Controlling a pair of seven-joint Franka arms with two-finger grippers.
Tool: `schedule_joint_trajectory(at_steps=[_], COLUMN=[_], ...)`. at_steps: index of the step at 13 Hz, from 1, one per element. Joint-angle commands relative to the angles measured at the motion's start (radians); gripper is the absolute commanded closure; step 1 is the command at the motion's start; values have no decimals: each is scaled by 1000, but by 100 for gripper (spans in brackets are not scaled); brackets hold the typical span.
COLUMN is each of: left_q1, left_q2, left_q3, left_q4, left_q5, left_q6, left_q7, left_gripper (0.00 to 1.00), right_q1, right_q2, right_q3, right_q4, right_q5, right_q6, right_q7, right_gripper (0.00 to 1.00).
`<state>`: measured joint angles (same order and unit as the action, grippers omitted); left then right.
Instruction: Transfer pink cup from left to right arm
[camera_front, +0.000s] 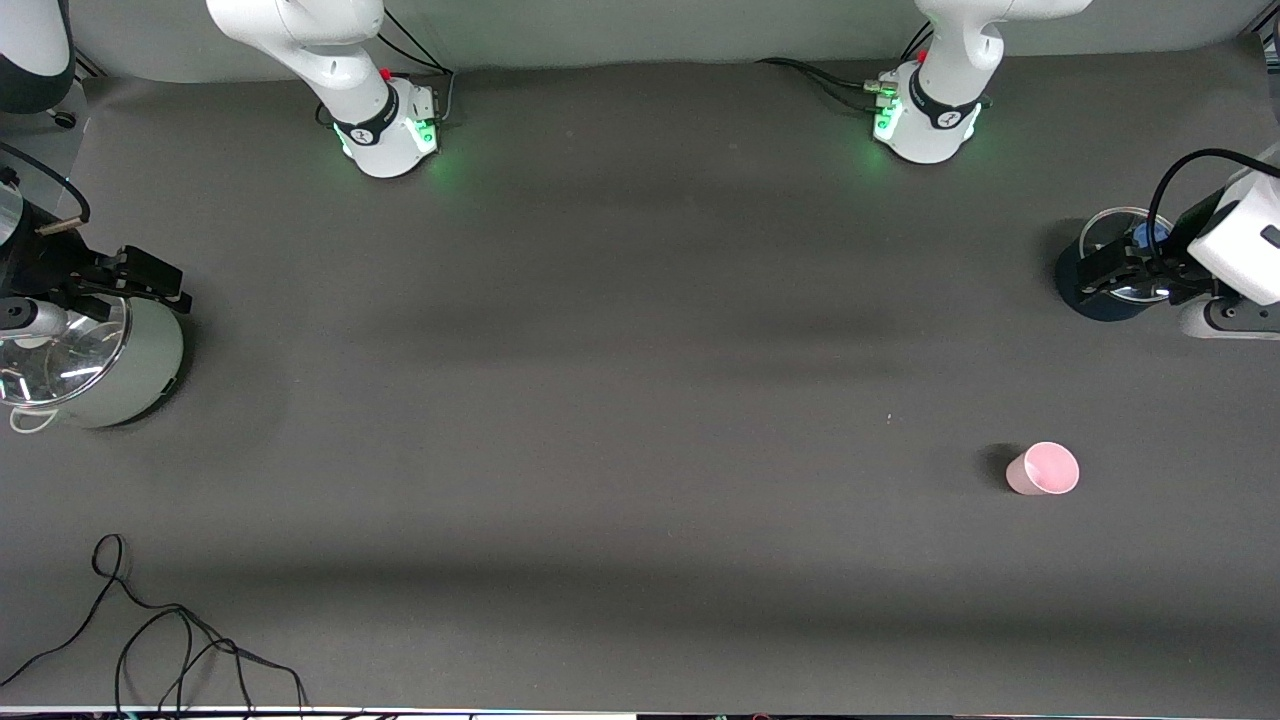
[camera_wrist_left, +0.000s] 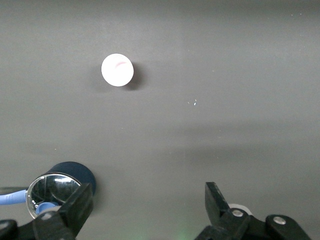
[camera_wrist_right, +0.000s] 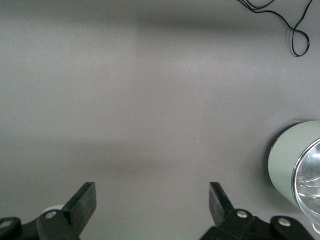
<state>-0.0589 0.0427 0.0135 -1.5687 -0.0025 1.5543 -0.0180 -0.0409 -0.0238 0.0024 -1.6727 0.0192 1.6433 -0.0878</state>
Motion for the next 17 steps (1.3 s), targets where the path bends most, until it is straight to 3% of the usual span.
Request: schedule_joint_trajectory(at_steps=[1,4,7,11,13,15,17], left_q1=[10,66,166,246,306,341,370], left_q2=[19,72,144,247,319,387,449], left_q3=[10,14,14,14,14,14,14], left_q4=[10,77,136,130,130,130,130], left_q5=[-10,-22,-149,-273,-399,-519,-551], left_q6=[39,50,53,209,259,267,268], left_q7=[2,197,462,815,1026,1240,1401], left_gripper=[0,0,0,0,0,0,0], right_q1=[-4,-4,-4,-2,-1,-1,-1], right_q2=[7,7,7,7,7,7,7], right_q3=[1,1,1,2,1,2,2], right_q4=[19,19,18,18,18,18,18], right_q5=[10,10,10,10,10,10,10], right_q6=[-17,-17,-17,-17,-19,-19,-19], right_q7=[17,17,17,16,16,16,10], right_gripper=[0,0,0,0,0,0,0])
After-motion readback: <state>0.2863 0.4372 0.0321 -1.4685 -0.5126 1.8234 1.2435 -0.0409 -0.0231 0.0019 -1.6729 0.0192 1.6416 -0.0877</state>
